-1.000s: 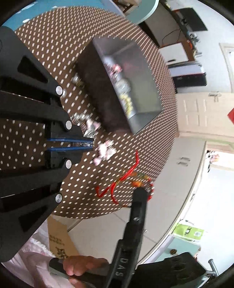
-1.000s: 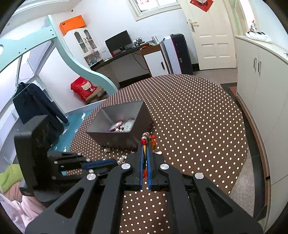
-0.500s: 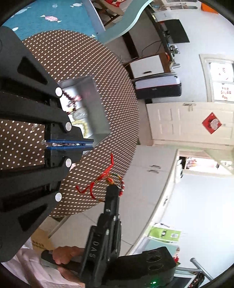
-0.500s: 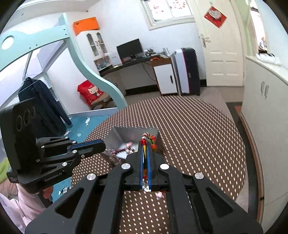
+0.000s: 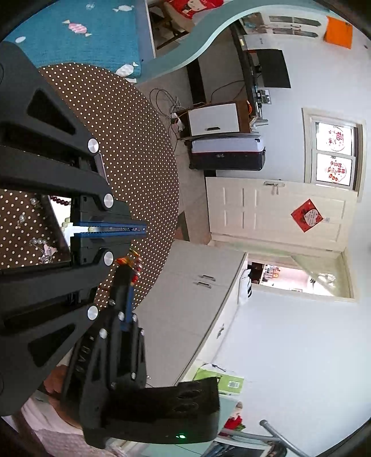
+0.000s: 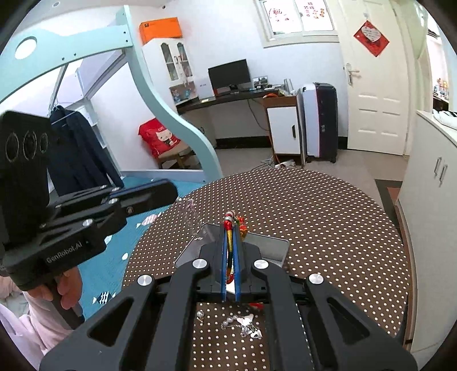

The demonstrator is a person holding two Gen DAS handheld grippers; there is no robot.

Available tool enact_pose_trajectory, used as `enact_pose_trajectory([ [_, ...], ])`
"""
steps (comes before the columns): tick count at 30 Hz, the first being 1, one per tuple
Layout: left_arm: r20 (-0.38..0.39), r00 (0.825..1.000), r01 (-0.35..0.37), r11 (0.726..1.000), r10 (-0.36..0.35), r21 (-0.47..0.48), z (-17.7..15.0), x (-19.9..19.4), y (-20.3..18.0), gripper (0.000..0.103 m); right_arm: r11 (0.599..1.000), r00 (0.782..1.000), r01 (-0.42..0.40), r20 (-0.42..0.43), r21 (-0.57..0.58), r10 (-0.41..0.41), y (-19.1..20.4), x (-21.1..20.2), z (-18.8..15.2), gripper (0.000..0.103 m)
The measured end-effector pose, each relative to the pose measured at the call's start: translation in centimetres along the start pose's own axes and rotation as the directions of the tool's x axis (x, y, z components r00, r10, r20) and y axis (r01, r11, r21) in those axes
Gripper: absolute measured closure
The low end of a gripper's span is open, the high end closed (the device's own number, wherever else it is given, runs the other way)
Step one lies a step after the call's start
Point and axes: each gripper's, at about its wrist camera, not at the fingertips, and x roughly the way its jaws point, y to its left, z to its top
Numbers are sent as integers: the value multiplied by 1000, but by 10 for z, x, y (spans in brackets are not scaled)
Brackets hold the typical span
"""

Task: Organize jewelry
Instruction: 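Lower both held items into the grey tray and open both tools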

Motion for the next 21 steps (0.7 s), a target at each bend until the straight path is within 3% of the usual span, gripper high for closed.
enact_pose_trajectory([
  [8,-85,996,11,997,-18,-76,-10,42,30,101,1000,995,-14,-97,7,15,-1,45,4,100],
  [11,-131,991,7,995,-21,-104,-18,61,40,101,1000,992,-4,-124,19,6,-5,57,5,96],
  [14,-166,986,-4,993,-16,-116,-26,73,46,101,999,991,22,-131,46,-16,-13,60,7,81],
  [15,-173,985,-7,993,-14,-120,-29,76,48,96,998,991,36,-130,50,-30,-15,59,7,75],
  [16,-181,983,-11,992,-12,-124,-31,78,50,84,998,991,44,-130,53,-36,-17,58,6,73],
  [18,-189,982,-21,991,-5,-134,-36,80,52,71,996,990,59,-129,64,-50,-22,55,5,68],
  [21,-201,980,-29,989,0,-144,-41,81,54,71,995,989,78,-128,68,-69,-24,48,1,64],
])
